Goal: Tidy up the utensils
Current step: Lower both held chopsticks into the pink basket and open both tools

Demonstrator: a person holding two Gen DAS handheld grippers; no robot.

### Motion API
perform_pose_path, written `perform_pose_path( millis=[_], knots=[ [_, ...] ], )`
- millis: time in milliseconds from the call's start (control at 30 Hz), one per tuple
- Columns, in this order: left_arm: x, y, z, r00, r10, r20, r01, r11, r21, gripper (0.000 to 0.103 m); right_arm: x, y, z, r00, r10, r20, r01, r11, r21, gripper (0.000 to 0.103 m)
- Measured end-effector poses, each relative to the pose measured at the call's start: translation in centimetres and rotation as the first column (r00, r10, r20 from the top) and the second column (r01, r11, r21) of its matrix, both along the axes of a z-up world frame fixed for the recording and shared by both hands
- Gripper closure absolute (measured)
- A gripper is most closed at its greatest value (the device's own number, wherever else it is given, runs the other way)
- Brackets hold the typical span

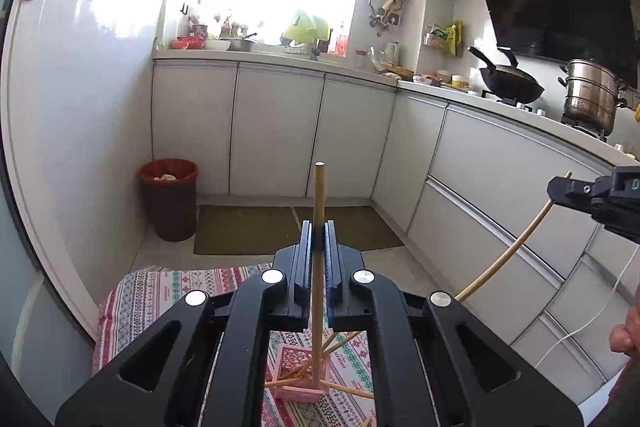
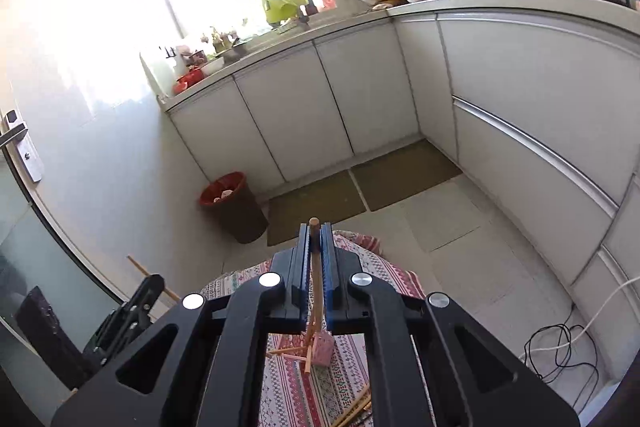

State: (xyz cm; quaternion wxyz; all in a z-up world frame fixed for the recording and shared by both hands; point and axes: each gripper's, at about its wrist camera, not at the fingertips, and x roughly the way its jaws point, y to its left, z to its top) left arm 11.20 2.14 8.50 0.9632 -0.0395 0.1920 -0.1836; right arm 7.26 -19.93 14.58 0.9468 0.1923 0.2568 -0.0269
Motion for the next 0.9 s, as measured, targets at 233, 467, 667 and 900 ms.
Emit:
perform_pose_path(
  millis=[233,467,667,900],
  knots=[
    [4.6,0.2,-5.7,0.992,0.033,-0.123,-0.034,0.999,-0.001,0.078,4.3,2.8,-3.4,0.996,0.068,-0.057,-0.070,0.997,-0.025,0.098],
    [2.8,4.8,-4.6,0.987,0.124,-0.105,-0.132,0.988,-0.076,0.070,6.3,4.3,-6.9,0.988,0.097,-0.123,-0.102,0.994,-0.035,0.098],
    [0.4,7.2,-3.8,0.983,0.163,-0.086,-0.172,0.980,-0.105,0.055,7.5,5.9,-10.0,0.980,0.106,-0.168,-0.116,0.992,-0.049,0.098],
    [0.6,7.1,-4.3,0.982,0.160,-0.104,-0.168,0.983,-0.070,0.055,9.3,7.7,-14.0,0.967,0.111,-0.229,-0.126,0.991,-0.049,0.094]
  ],
)
